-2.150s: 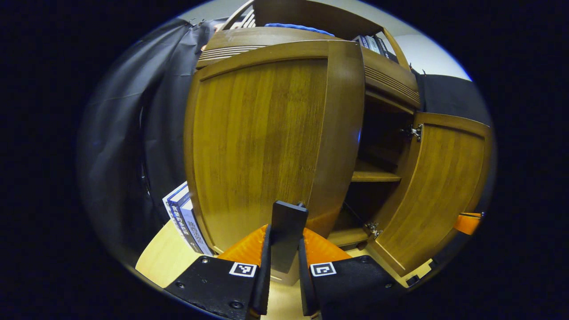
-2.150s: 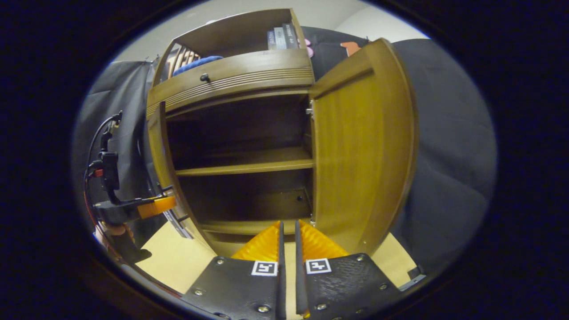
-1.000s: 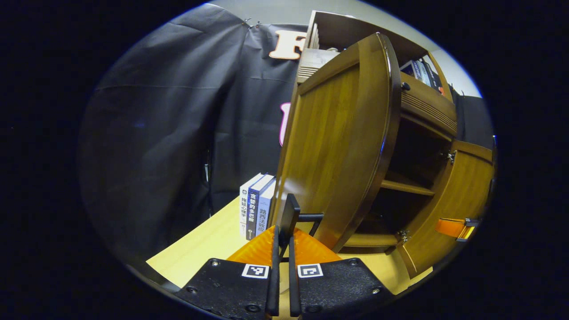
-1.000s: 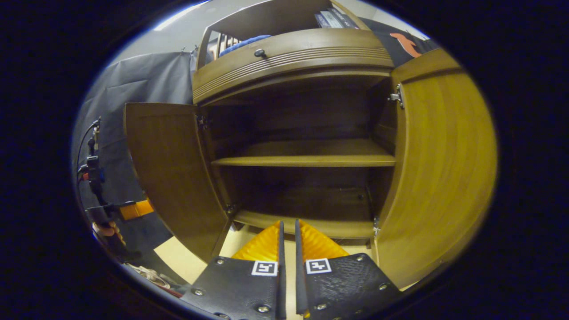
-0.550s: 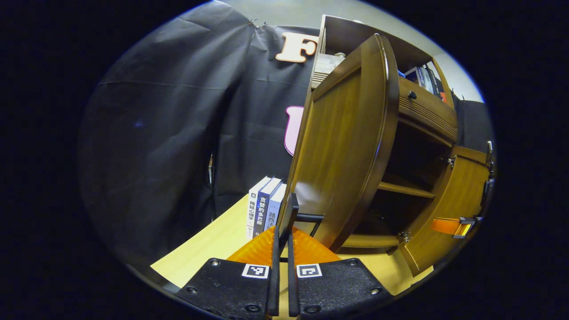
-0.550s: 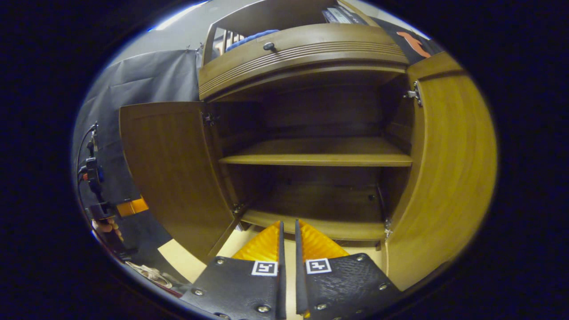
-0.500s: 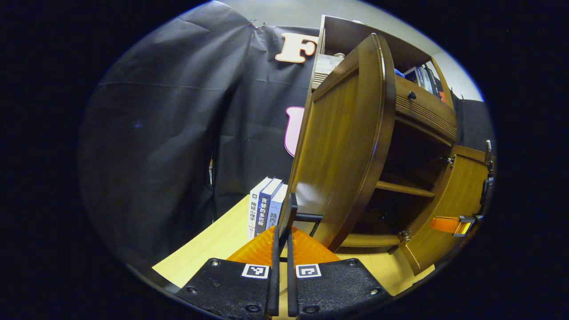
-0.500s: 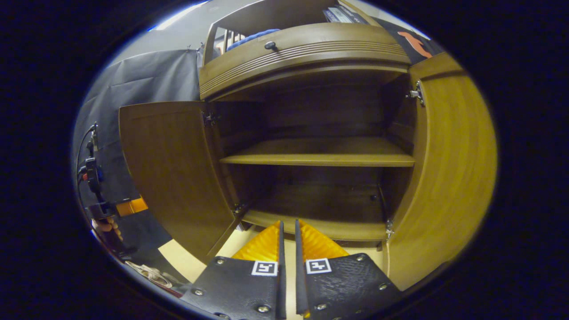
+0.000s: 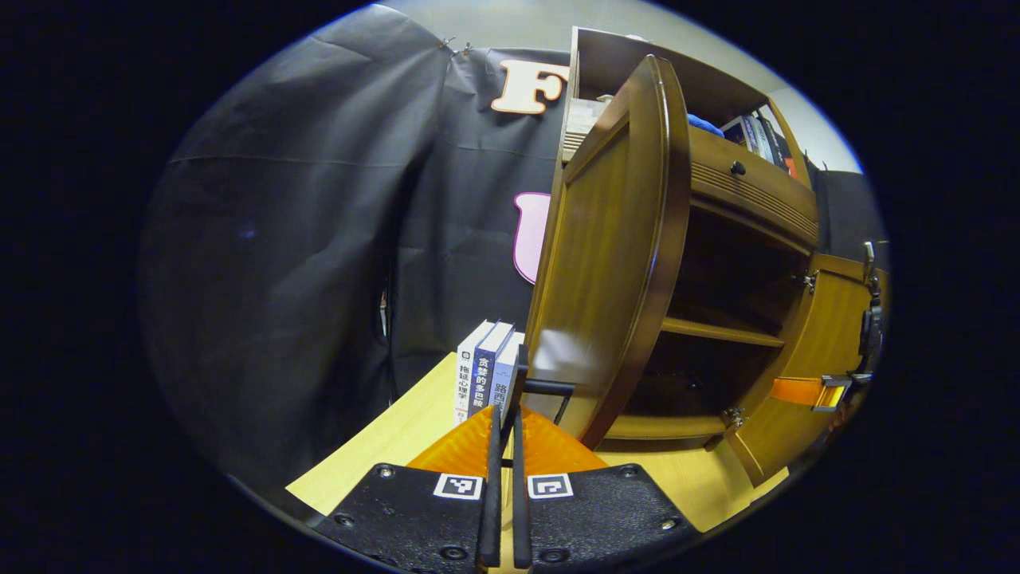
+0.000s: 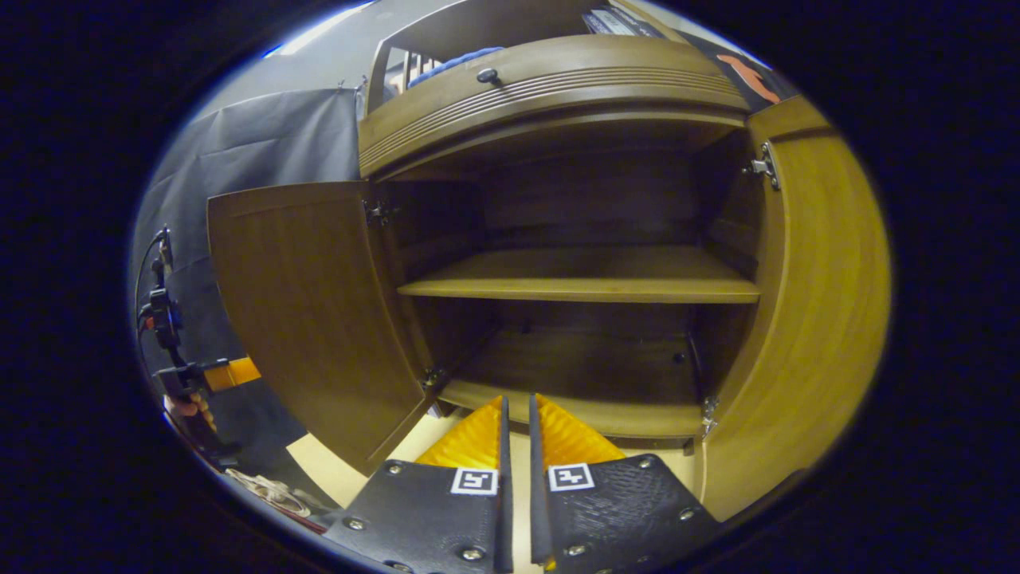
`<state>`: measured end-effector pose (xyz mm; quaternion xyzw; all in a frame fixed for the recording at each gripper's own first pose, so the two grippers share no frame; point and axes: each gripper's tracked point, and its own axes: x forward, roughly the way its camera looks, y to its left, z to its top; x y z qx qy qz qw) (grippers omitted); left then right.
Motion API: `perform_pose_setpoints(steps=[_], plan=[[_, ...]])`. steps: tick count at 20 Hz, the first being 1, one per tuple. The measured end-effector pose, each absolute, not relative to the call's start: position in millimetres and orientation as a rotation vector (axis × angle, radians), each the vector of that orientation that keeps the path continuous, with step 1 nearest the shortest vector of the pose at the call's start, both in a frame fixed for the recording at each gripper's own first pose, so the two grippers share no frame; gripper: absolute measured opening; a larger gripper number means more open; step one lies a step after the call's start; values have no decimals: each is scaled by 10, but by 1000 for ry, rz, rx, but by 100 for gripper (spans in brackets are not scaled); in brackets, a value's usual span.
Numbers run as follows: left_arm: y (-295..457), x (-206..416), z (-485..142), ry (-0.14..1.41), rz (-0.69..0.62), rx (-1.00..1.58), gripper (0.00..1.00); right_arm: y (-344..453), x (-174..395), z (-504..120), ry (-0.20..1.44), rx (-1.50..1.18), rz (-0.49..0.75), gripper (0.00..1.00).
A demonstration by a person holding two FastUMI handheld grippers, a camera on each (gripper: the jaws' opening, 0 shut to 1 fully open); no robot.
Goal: Open the right door of the double-door shoe cabinet with the right hand, and open the left door with the left hand.
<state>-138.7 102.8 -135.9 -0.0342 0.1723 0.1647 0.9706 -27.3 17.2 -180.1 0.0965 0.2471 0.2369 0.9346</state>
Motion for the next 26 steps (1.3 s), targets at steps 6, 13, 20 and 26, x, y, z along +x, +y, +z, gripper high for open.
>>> perform_pose_setpoints(steps=[6,13,20,26], plan=[[1138,-1466,-1304,346,351,-55,6,193,-262,-1869,513,195,495,9],[1167,-1557,-1279,343,369,-59,12,247,-270,-1919,517,195,523,9],[1198,-1619,-1262,342,392,-54,3,235,-268,-1937,517,192,538,9],[1180,-1648,-1264,347,399,-47,3,213,-263,-1941,518,189,539,9]])
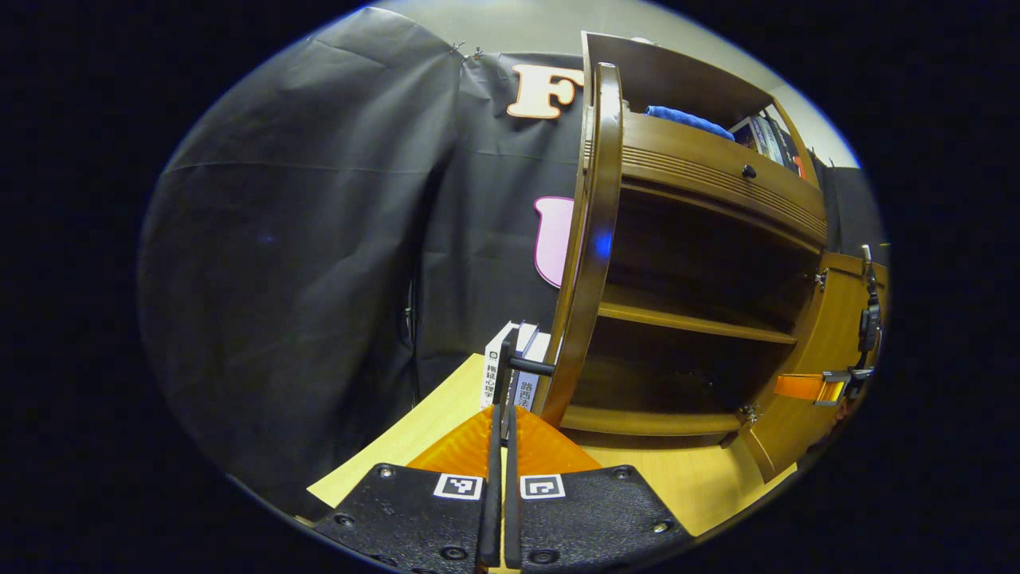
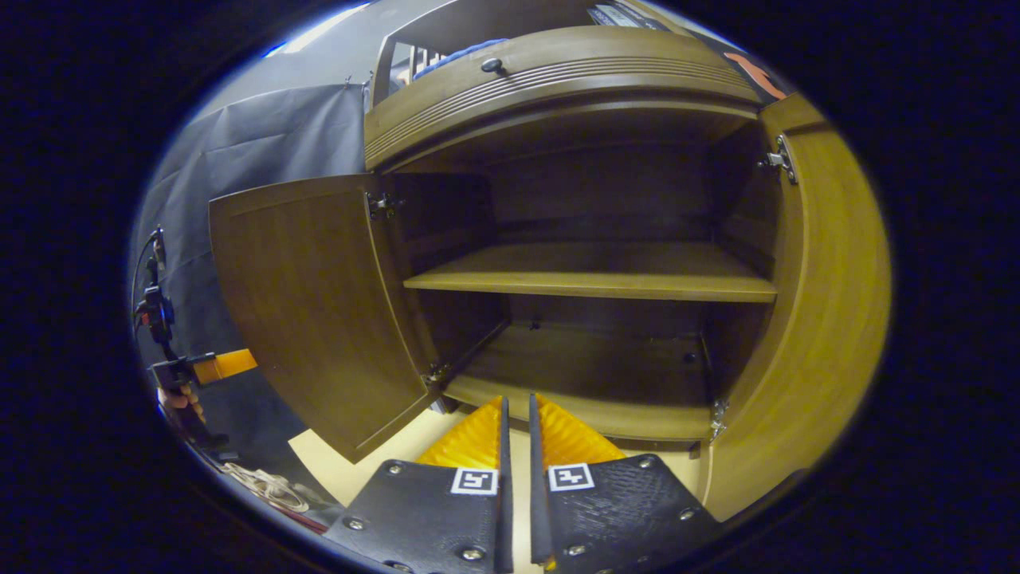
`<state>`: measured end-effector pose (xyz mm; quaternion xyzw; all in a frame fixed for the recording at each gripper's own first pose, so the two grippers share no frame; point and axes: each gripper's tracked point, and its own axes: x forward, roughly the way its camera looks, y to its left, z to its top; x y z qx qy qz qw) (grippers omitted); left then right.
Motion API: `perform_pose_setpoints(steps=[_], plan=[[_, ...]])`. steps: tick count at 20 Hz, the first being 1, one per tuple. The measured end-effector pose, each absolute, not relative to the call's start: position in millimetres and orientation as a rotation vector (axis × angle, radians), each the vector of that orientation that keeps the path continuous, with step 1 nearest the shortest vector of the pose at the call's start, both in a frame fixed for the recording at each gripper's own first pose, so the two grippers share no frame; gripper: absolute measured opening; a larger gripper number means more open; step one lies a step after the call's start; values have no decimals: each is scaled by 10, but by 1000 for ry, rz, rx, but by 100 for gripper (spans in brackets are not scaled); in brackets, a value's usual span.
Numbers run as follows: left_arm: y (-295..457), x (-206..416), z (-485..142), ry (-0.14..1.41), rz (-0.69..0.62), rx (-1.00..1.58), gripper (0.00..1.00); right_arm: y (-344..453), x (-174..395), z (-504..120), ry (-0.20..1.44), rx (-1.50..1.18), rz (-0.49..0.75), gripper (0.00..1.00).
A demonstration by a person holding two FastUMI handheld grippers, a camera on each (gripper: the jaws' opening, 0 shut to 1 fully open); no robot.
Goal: Open the right door of the double-door shoe cabinet with the right hand, and open the left door with the left hand.
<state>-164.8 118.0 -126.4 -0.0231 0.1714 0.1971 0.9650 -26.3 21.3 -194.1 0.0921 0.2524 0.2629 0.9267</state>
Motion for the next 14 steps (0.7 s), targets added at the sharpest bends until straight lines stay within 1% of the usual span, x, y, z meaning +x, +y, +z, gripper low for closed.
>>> perform_pose_setpoints(steps=[3,4,7,8,10,14], plan=[[1199,-1682,-1249,342,416,-45,3,204,-266,-1953,519,183,541,9],[1207,-1691,-1234,341,422,-44,0,200,-257,-1953,519,182,542,9],[1240,-1704,-1219,333,449,-42,0,192,-252,-1964,521,184,547,9],[1237,-1724,-1195,328,454,-43,3,195,-246,-1964,521,184,549,9],[1237,-1744,-1165,318,459,-51,3,196,-232,-1965,521,186,554,9],[1041,-1725,-1156,301,419,-55,3,198,-231,-1952,519,185,562,9]])
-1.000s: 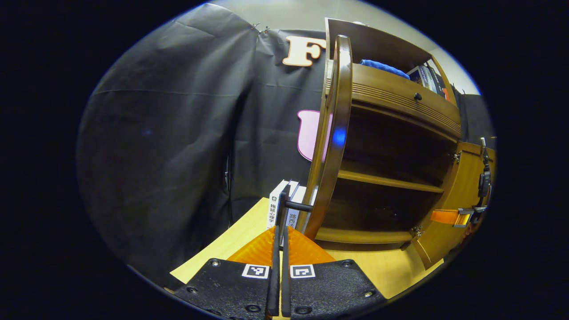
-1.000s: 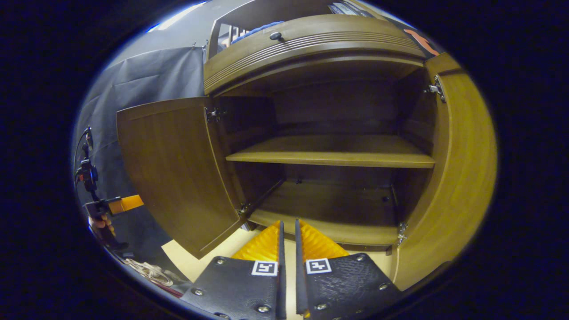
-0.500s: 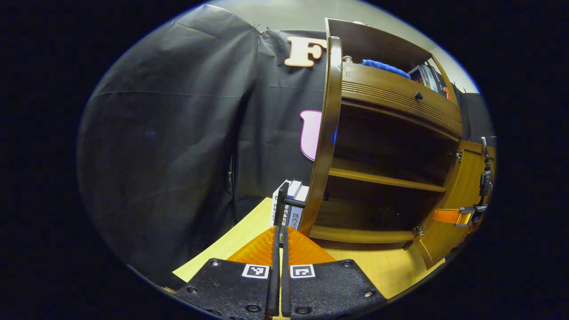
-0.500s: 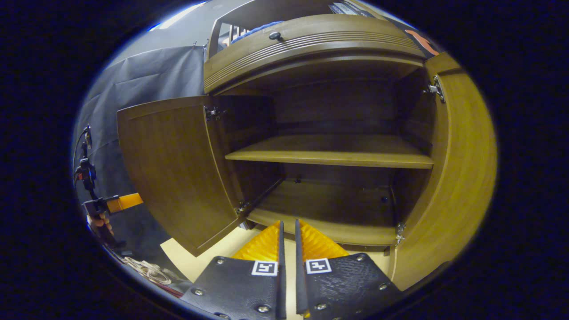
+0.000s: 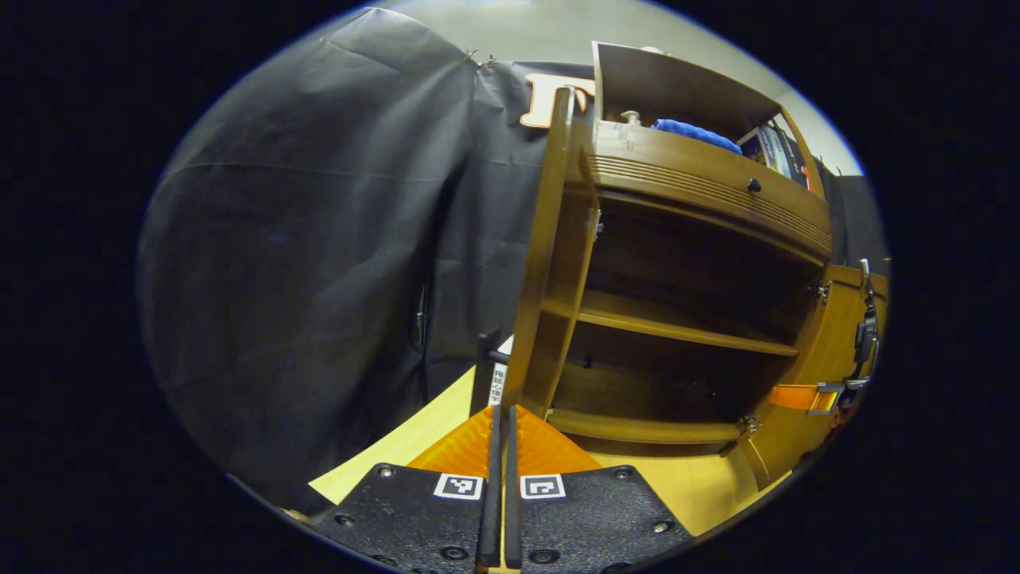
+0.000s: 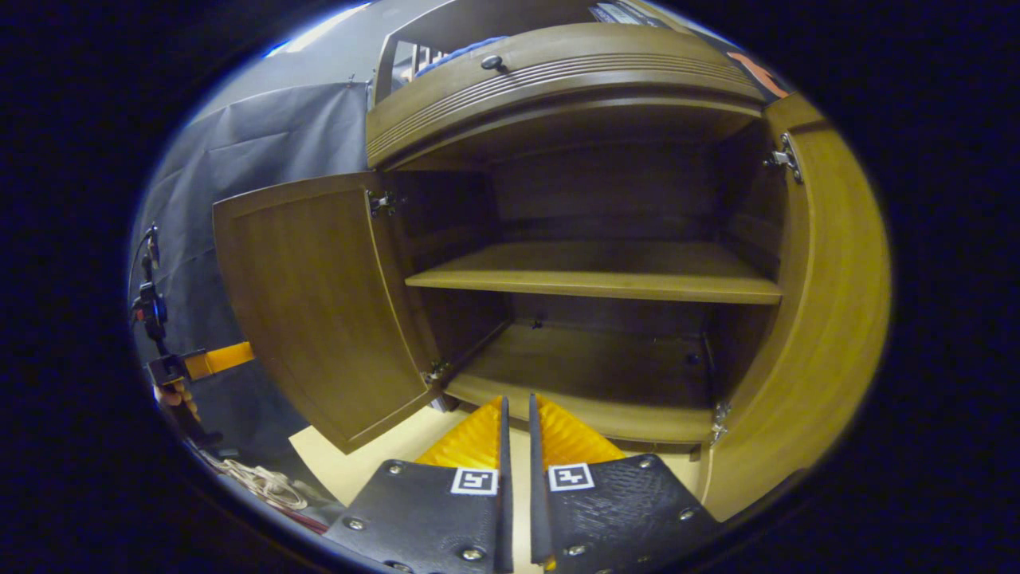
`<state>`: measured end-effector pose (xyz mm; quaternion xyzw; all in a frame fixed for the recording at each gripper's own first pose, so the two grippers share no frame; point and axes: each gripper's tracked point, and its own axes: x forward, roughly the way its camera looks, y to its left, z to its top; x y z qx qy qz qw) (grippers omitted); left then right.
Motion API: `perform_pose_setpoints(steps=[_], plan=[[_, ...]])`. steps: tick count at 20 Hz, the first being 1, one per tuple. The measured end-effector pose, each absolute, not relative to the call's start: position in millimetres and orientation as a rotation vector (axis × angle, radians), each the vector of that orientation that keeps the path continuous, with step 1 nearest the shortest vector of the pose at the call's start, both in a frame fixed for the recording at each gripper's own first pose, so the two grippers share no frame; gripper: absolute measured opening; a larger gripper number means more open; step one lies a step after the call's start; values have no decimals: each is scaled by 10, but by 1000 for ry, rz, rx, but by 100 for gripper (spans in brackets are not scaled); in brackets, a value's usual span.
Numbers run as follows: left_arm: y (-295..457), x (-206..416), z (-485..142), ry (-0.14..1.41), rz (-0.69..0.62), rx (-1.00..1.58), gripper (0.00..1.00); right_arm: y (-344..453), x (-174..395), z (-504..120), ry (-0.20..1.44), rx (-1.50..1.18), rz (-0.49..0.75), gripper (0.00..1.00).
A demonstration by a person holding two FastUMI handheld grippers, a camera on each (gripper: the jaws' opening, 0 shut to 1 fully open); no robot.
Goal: Open the right door of the double-door shoe cabinet with the right hand, and open the left door with the left hand.
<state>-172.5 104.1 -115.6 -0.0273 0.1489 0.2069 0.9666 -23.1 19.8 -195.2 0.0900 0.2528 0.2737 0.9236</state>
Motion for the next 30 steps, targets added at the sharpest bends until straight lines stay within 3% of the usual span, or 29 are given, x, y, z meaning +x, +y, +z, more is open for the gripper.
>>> perform_pose_setpoints(steps=[1,7,13,18,21,30], plan=[[949,-1694,-1133,298,400,-48,0,191,-226,-1955,518,183,563,9],[389,-1275,-952,265,247,2,3,40,-236,-1908,505,178,535,9],[-65,-926,-805,238,101,14,0,-229,-224,-1792,475,181,460,9],[-345,-670,-807,232,-4,10,3,-465,-235,-1724,460,199,377,9],[-476,-527,-808,230,-53,2,0,-567,-287,-1689,456,201,330,9],[-788,-160,-792,203,-136,-40,3,-809,-390,-1504,417,212,220,9]])
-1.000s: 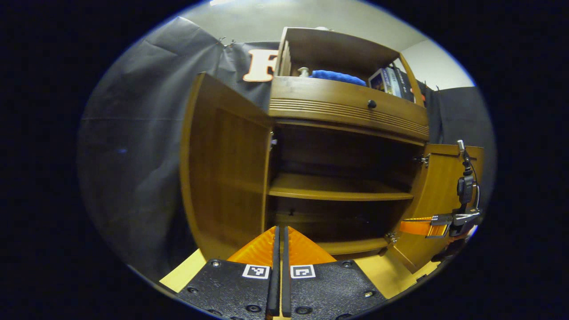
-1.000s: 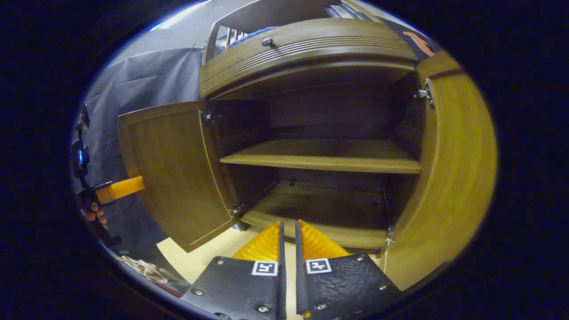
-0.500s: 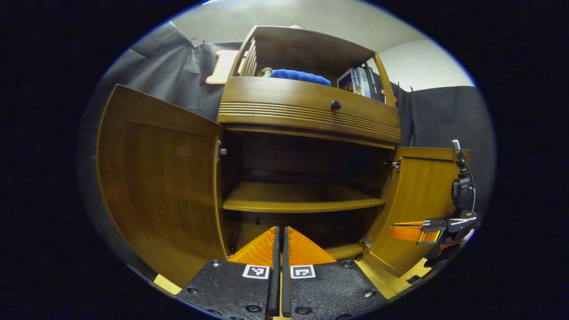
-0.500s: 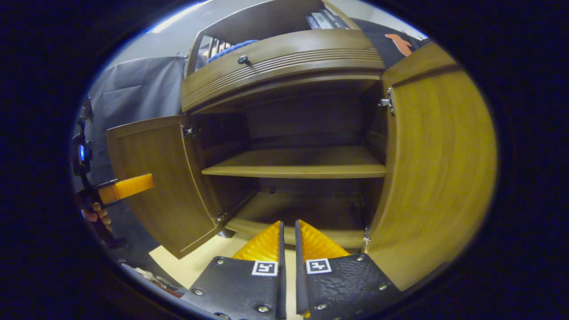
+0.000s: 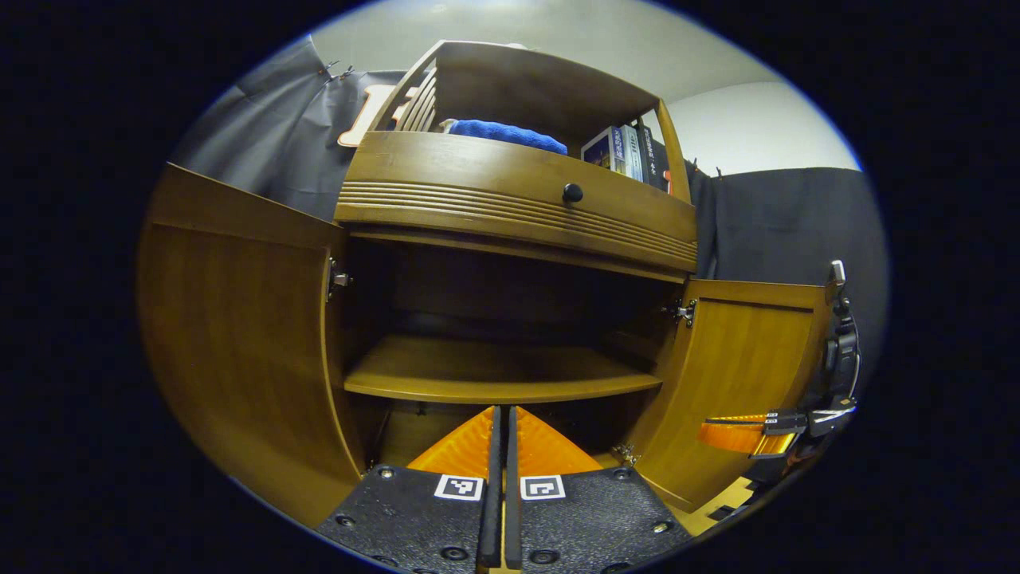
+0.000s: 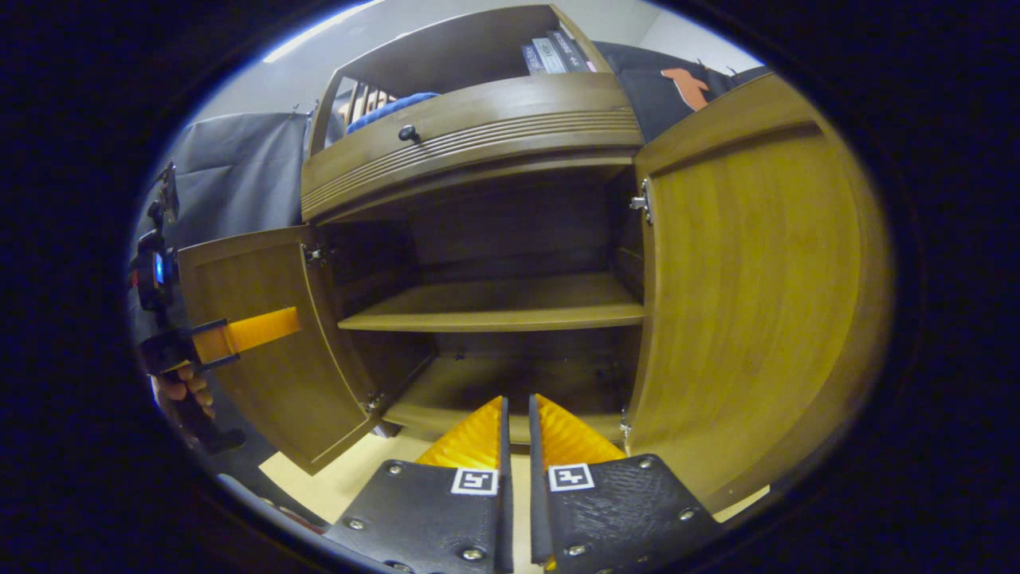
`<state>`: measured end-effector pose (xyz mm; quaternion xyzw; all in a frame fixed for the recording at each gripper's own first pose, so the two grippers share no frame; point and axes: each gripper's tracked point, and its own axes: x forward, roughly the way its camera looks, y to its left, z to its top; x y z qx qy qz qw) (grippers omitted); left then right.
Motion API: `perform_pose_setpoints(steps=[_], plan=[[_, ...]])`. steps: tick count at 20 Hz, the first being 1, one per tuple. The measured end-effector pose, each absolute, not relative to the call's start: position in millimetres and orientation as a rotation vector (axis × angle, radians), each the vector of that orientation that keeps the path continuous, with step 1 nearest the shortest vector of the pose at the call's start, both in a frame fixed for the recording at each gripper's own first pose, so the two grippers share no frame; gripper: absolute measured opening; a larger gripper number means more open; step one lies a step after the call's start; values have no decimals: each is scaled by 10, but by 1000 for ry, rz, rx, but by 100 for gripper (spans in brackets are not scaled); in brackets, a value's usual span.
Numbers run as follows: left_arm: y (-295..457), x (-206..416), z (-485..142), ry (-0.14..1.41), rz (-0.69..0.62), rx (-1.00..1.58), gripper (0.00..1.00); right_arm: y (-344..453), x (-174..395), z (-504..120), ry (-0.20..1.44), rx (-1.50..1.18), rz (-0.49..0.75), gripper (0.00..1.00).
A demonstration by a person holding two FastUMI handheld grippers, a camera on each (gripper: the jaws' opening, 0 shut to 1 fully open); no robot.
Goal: Open the right door of the double-door shoe cabinet with the right hand, and open the left door with the left hand.
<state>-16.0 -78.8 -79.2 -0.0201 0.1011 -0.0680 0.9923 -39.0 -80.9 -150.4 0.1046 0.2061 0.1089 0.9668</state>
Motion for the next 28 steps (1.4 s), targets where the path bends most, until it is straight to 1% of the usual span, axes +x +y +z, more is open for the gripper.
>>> perform_pose_setpoints(steps=[11,12,13,15,16,17,18,20,21,22,23,27,28], plan=[[-866,-23,-708,167,-109,10,3,-881,-458,-1262,362,216,164,9],[-855,-17,-696,164,-99,8,12,-887,-456,-1243,359,216,160,9],[-836,-8,-684,158,-88,9,3,-894,-460,-1226,354,215,156,9],[-826,-4,-668,150,-77,11,4,-940,-447,-1175,338,216,138,9],[-852,9,-670,149,-80,14,20,-902,-424,-1145,329,227,149,20],[-843,6,-664,146,-76,18,36,-912,-436,-1121,323,230,141,22],[-855,26,-658,142,-80,18,52,-895,-430,-1094,314,233,148,29],[-888,40,-578,114,-84,9,83,-809,-340,-1119,297,229,154,62],[-913,30,-576,106,-92,10,99,-867,-416,-1030,287,220,148,78],[-927,58,-560,98,-93,16,94,-867,-410,-1007,279,211,145,94],[-929,65,-544,93,-96,25,92,-860,-399,-1004,271,203,142,94],[-949,96,-538,88,-108,31,92,-867,-398,-937,249,199,134,94],[-955,102,-545,91,-111,29,92,-874,-392,-924,244,199,130,99]])
